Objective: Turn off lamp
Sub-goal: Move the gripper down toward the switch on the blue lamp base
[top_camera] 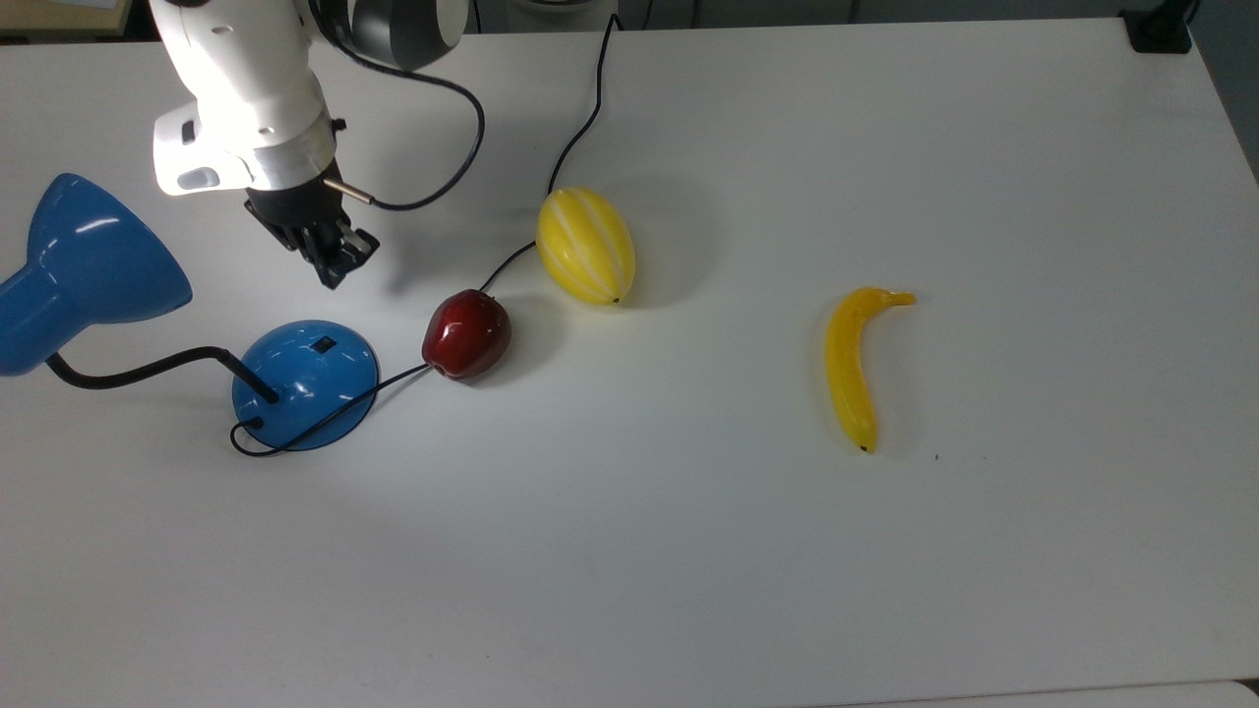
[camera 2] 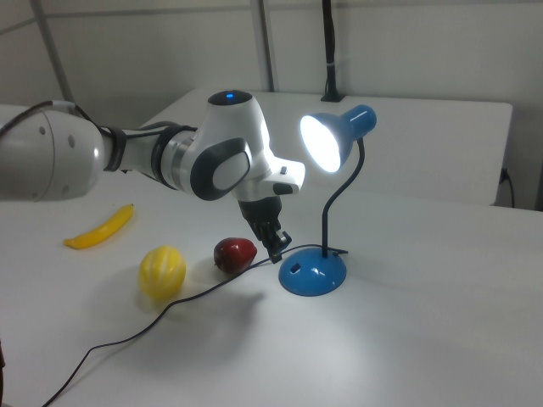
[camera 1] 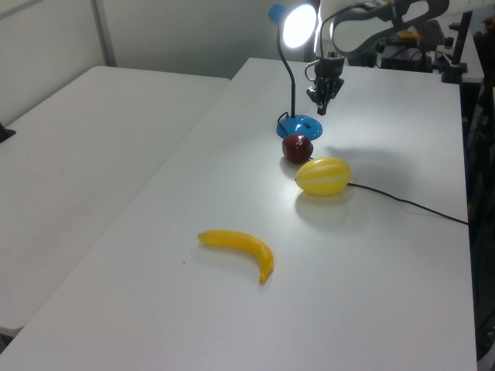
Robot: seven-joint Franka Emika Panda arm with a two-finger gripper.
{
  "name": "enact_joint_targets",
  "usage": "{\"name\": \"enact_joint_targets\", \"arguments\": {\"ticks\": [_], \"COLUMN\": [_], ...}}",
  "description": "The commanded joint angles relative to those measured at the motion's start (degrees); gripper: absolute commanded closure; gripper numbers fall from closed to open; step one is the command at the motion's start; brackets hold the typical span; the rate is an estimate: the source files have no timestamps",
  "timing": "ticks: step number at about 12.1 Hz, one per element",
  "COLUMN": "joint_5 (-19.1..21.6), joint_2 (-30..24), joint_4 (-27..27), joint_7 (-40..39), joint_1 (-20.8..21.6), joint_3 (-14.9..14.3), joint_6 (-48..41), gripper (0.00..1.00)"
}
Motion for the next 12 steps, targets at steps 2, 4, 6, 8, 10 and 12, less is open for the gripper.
{"name": "enact_joint_targets", "arguments": {"ticks": [2,4,6,8,10,12], "joint_5": [-1.39,-1.57,-1.66,-1.66,-1.66,-1.66], "joint_2": [0.95,2.1,2.19,2.45,4.11,4.82], "joint_4": [-1.68,-1.51,-1.51,-1.33,-1.24,-1.24], "joint_7": [3.92,4.98,5.16,5.25,6.38,7.18], "joint_1": [0.88,0.88,0.79,0.79,0.7,0.7], "joint_3": [-0.26,-0.26,-0.35,-0.26,-0.35,-0.35], "joint_6": [3.76,5.59,6.74,7.53,12.17,14.21], "gripper": [1.0,1.0,1.0,1.0,1.0,1.0]}}
